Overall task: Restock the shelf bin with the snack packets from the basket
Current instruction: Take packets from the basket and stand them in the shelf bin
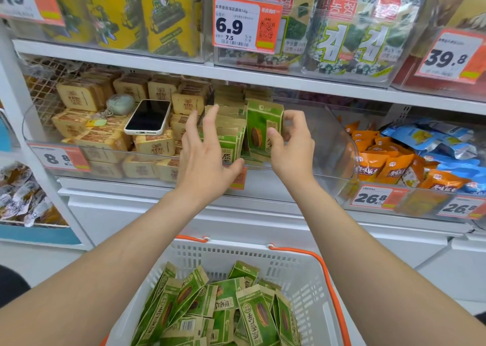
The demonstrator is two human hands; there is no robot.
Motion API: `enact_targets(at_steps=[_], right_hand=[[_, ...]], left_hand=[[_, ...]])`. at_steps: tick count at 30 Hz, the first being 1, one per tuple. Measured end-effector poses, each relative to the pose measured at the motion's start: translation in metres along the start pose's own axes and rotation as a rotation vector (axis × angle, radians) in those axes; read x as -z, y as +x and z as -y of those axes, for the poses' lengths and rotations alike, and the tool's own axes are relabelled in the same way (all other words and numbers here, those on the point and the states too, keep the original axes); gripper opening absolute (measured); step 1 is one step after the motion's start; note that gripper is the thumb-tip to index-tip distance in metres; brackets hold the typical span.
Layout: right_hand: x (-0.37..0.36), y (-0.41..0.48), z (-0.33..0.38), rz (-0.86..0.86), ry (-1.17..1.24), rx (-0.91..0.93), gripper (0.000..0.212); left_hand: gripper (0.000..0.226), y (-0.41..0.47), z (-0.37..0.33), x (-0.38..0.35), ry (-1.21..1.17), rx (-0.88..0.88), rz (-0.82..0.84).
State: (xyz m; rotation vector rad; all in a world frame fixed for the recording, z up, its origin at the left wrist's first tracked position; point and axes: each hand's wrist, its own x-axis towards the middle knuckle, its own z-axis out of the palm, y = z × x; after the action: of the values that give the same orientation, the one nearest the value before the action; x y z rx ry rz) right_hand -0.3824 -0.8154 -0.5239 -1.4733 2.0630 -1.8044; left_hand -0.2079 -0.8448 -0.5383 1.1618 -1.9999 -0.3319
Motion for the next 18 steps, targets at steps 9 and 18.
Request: enact_targets(at_steps=[9, 18], right_hand=[[-0.023, 0.025, 0.003, 0.244, -0.268, -0.236, 0.018], [-0.019, 0.027, 0.003, 0.117, -0.273, -0.318, 0.021]], left_hand=[[0.109, 0.005, -0.002, 0.002, -0.098, 0.076, 0.062], [0.079, 0.002, 0.000, 0.000, -0.045, 0.019, 0.082]])
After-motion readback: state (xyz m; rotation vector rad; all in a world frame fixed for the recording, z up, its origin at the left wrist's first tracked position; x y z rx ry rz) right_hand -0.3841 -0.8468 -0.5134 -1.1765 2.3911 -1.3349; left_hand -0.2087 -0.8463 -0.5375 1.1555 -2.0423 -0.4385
